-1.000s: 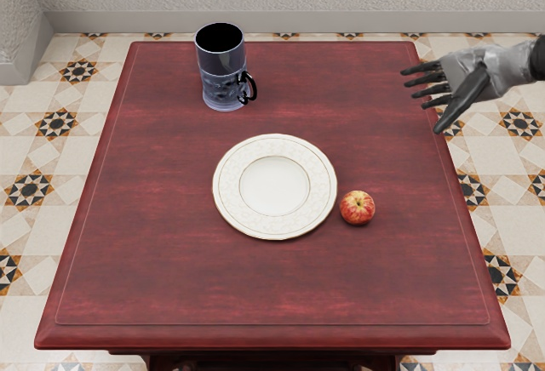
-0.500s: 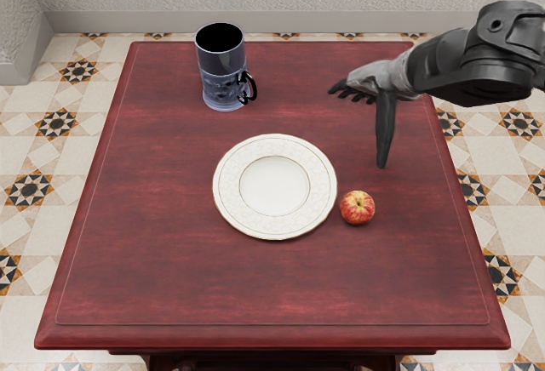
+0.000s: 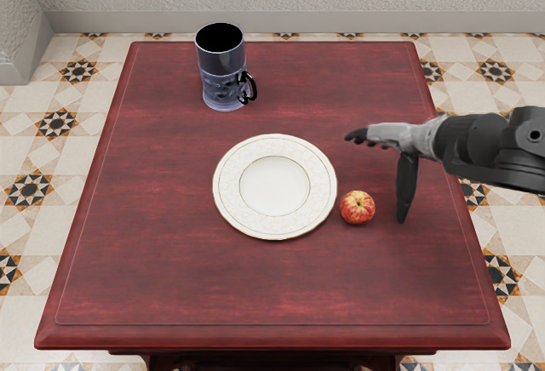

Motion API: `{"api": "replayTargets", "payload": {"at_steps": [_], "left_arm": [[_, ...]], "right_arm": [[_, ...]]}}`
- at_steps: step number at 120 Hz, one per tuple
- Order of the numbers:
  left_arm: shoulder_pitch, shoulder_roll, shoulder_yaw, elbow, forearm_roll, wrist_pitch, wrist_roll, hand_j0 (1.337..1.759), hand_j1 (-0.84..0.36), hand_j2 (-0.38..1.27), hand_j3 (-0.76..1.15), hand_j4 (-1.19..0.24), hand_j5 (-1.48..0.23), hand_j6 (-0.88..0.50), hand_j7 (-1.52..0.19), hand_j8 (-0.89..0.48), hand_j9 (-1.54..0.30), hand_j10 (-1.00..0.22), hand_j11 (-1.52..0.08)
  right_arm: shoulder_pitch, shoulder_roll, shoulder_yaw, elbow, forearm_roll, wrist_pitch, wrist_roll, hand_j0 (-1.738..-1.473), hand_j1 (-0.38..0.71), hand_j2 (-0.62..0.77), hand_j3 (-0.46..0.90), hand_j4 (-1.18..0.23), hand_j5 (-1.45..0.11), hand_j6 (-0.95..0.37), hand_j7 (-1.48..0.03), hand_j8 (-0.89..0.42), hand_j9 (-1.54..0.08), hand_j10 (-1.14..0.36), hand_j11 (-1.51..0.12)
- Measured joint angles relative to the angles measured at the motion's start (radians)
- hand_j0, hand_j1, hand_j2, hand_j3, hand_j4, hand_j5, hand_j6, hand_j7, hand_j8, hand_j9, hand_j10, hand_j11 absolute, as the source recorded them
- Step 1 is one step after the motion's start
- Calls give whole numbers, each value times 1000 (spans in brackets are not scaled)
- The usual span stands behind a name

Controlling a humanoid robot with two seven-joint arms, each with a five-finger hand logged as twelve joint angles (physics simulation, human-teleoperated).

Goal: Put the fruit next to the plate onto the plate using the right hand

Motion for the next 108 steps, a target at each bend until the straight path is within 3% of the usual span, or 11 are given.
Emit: {"api": "replayTargets", "payload": {"at_steps": [24, 61, 108], "left_arm": [[-2, 0, 0, 0, 0, 0, 0, 1658, 349, 0, 0, -1, 0, -1, 0, -1, 0, 0, 0], [-2, 0, -1, 0, 0, 0, 0, 1658, 349, 0, 0, -1, 0, -1, 0, -1, 0, 0, 0], [-8, 0, -2, 0, 0, 0, 0, 1658, 349, 0, 0, -1, 0, -1, 0, -1, 0, 0, 0]], "right_arm": [[-203, -17, 140, 13, -102, -82, 0, -1658, -209, -22, 0, -121, -154, -123, -153, -122, -154, -121, -154], [-511, 40, 416, 18, -131, -110, 0, -1658, -218, -20, 0, -114, -144, -115, -144, -114, -144, -113, -144], [-688, 71, 559, 18, -277, -181, 0, -1658, -186, -25, 0, -139, -178, -141, -178, -140, -178, -139, -178]]}}
